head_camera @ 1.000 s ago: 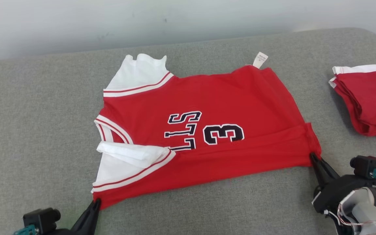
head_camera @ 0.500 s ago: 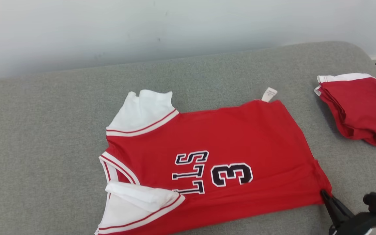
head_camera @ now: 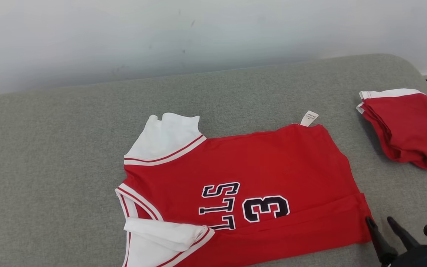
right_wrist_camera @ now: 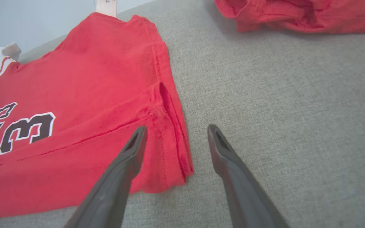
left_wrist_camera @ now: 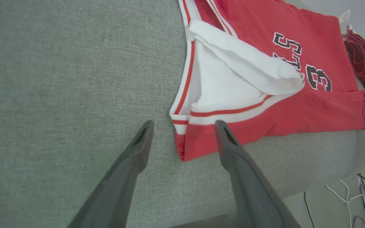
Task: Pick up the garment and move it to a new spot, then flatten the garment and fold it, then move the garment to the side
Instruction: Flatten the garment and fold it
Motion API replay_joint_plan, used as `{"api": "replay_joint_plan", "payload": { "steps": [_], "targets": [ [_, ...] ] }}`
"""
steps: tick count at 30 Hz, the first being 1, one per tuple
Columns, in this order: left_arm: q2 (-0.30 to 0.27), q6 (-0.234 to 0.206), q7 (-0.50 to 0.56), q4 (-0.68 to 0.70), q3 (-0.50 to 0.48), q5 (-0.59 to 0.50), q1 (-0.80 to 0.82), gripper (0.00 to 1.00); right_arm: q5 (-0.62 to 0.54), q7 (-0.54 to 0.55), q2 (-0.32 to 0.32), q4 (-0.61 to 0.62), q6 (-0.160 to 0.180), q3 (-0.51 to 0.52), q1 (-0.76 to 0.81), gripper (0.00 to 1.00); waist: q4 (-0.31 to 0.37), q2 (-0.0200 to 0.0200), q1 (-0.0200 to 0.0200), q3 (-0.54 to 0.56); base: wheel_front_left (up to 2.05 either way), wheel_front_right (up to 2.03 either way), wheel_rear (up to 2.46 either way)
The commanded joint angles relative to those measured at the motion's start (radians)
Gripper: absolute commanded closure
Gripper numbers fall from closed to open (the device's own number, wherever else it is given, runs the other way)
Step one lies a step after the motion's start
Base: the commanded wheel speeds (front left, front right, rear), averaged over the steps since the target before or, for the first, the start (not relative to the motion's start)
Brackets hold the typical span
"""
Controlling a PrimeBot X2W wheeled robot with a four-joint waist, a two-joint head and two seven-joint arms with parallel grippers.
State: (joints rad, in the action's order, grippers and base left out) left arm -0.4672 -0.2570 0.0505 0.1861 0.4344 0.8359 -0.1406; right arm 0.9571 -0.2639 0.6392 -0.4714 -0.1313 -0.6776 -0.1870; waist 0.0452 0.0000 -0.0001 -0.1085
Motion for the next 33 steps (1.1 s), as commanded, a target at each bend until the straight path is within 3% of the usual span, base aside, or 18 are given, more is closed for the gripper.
{"api": "replay_joint_plan", "payload": {
  "steps": [1, 8, 17, 26, 33],
  "targets": [
    [-0.002, -0.005, -0.003, 0.003, -0.006, 0.006, 0.003, 0.0, -0.025, -0.001, -0.007, 0.023, 0.001, 0.033, 0.014, 0.0, 0.008, 0.0, 0.0001, 0.0, 0.0, 0.0, 0.0],
    [-0.062, -0.002, 0.0, 0.047, -0.086, -0.004, 0.107, 0.0, -0.171, -0.001, -0.05, 0.16, 0.001, 0.208, 0.042, 0.0, 0.041, 0.0, 0.0001, -0.036, 0.0, 0.0, 0.0],
    [-0.146, 0.099, 0.161, -0.067, -0.112, -0.01, 0.562, 0.0, -0.271, -0.001, -0.1, 0.221, 0.001, 0.219, -0.02, 0.0, 0.09, 0.0, 0.0001, -0.155, 0.0, 0.0, 0.0],
    [-0.122, 0.224, 0.459, -0.374, -0.018, 0.046, 0.998, 0.0, -0.308, -0.001, -0.131, 0.229, 0.001, 0.193, -0.109, 0.0, 0.135, 0.0, 0.0001, -0.272, 0.0, 0.0, 0.0],
    [-0.084, 0.285, 0.593, -0.572, 0.052, 0.041, 1.173, 0.0, -0.311, -0.001, -0.144, 0.211, 0.001, 0.187, -0.139, 0.0, 0.157, 0.0, 0.0001, -0.31, 0.0, 0.0, 0.0]
  ]
}}
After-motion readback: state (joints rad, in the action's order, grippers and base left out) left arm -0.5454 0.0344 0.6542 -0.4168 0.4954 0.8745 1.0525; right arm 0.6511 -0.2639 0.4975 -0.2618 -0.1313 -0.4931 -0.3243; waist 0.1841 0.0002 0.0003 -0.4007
